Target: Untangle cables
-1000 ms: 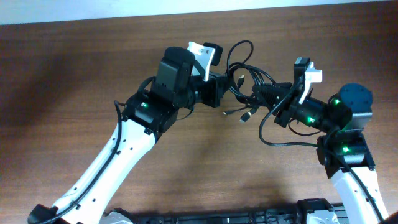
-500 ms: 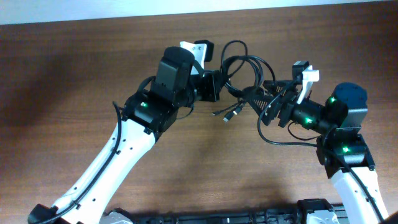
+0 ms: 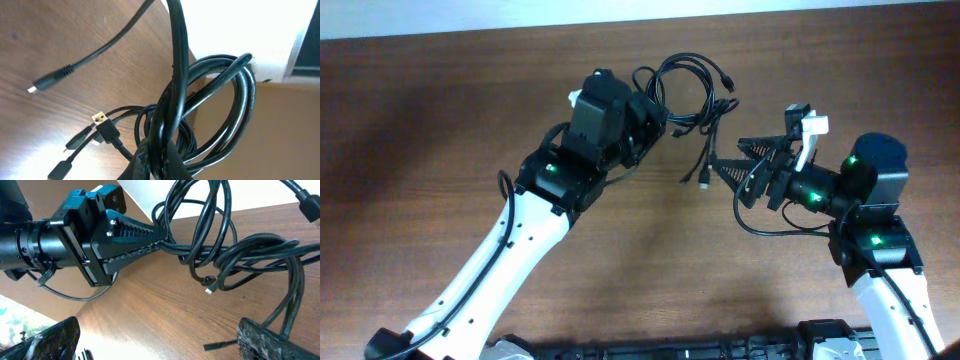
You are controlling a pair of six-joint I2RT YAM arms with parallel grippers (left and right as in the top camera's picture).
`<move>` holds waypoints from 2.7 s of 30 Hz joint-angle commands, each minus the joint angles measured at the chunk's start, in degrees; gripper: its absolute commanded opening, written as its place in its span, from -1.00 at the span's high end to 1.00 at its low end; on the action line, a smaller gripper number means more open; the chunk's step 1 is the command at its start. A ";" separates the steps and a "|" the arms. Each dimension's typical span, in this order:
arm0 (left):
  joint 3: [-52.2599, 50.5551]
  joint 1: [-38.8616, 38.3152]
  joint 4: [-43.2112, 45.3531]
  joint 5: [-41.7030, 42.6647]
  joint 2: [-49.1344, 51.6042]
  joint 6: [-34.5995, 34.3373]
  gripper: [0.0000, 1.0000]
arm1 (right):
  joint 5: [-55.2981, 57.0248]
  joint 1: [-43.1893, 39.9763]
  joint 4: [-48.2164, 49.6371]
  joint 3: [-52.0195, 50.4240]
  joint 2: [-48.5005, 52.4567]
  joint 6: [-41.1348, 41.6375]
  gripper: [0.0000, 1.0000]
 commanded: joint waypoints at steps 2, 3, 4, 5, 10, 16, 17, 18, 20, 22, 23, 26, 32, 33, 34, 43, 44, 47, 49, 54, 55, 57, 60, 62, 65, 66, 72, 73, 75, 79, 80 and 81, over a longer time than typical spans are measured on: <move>1.03 -0.85 4.72 4.92 -0.98 -6.32 1.00 | -0.90 0.02 0.00 0.26 1.66 -0.17 -0.95; 1.03 -1.31 5.55 4.92 -0.98 -6.32 1.00 | -0.96 0.02 0.02 0.26 2.25 -0.17 -0.95; 1.03 -1.66 6.05 4.90 -0.98 -6.38 1.00 | -0.96 0.02 0.02 0.26 2.69 -0.17 -0.95; 1.03 -2.08 6.32 4.90 -0.98 -6.97 1.00 | -1.07 0.02 0.15 0.26 3.30 -0.17 -0.95; 1.03 -3.74 6.56 4.61 -0.98 -7.98 1.00 | -3.52 0.00 3.41 0.26 5.05 -0.20 -0.92; 1.03 -5.33 7.04 4.52 -0.98 -7.98 1.00 | -2.08 0.00 8.98 0.26 5.95 -0.22 -0.72; 1.03 -5.57 7.04 4.52 -0.98 -7.98 1.00 | -1.05 0.00 9.27 0.26 6.05 -0.22 -0.69; 1.03 -5.66 6.97 4.68 -0.98 -7.98 1.00 | 1.92 0.00 9.33 0.26 6.27 -0.20 -0.63; 1.03 -5.64 6.99 5.22 -0.98 -7.98 1.00 | 5.40 0.00 9.46 0.26 6.64 -0.22 -0.58; 1.03 -5.64 7.23 7.50 -0.98 -7.98 1.00 | 7.98 0.00 10.60 0.26 7.34 -0.22 -0.53; 1.03 -5.64 7.21 8.07 -0.98 -7.96 1.00 | 8.90 0.00 10.88 0.26 7.56 -0.22 -0.50; 1.03 -5.66 7.21 9.31 -0.98 -7.93 1.00 | 12.68 0.00 11.04 0.26 7.87 -0.17 -0.41; 1.03 -5.66 7.23 10.80 -0.98 -7.91 1.00 | 15.72 0.00 11.02 0.26 8.13 -0.13 -0.40; 1.03 -5.66 7.21 11.30 -0.98 -7.89 1.00 | 16.37 0.00 11.04 0.26 8.13 -0.13 -0.40; 1.03 -5.66 7.23 12.09 -0.98 -7.89 1.00 | 16.81 0.00 11.02 0.26 8.13 -0.17 -0.40; 1.03 -5.73 7.23 14.36 -0.98 -7.67 1.00 | 16.94 0.00 10.88 0.26 8.17 -0.17 -0.39; 1.03 -5.77 7.26 14.60 -0.98 -7.69 1.00 | 16.92 0.00 10.69 0.26 8.17 -0.17 -0.39; 1.03 -5.81 7.26 12.85 -0.98 -5.11 1.00 | 14.58 0.00 10.36 0.26 8.17 -0.24 -0.38; 1.03 -5.75 7.26 10.05 -0.98 0.55 1.00 | 10.99 0.00 10.38 0.26 8.17 -2.62 -0.39; 1.03 -4.59 5.68 6.80 -0.98 17.99 1.00 | 0.22 0.00 10.34 0.26 8.11 -13.81 -0.49; 1.03 -4.15 5.01 6.75 -0.98 18.64 1.00 | -0.55 0.00 10.34 0.26 8.11 -14.73 -0.53; 1.03 -3.04 4.15 6.82 -0.98 20.52 1.00 | -0.98 0.00 10.40 0.26 8.11 -14.93 -0.60; 1.03 -0.94 3.65 8.31 -0.98 24.83 1.00 | -5.27 0.00 10.67 0.26 8.11 -20.11 -0.61; 1.03 -0.24 3.72 10.75 -0.98 25.92 1.00 | -10.78 0.00 11.06 0.28 8.11 -26.71 -0.62; 1.03 -0.24 3.76 12.26 -0.98 25.99 1.00 | -11.63 0.00 10.56 0.26 8.13 -34.67 -0.63; 1.03 -0.31 3.76 13.00 -0.98 25.99 1.00 | -11.63 0.00 10.64 0.26 8.13 -37.38 -0.63; 1.03 -0.28 5.53 21.84 -0.98 28.68 1.00 | -7.26 0.00 10.88 0.26 8.13 -44.41 -0.60; 1.03 -0.31 5.90 22.80 -0.98 28.81 1.00 | -6.29 0.00 10.62 0.26 8.13 -44.41 -0.59; 1.03 -0.31 5.88 23.89 -0.98 29.24 1.00 | -5.97 0.00 10.67 0.26 8.13 -44.41 -0.54; 1.03 -0.48 5.90 25.75 -0.98 29.88 1.00 | -5.97 0.00 10.62 0.26 8.13 -44.41 -0.48; 1.03 -0.52 5.90 25.75 -0.98 29.94 1.00 | -5.97 0.00 10.64 0.26 8.13 -44.41 -0.45; 1.03 -0.66 5.92 25.75 -0.98 30.08 1.00 | -5.99 0.00 10.67 0.26 8.13 -44.41 -0.40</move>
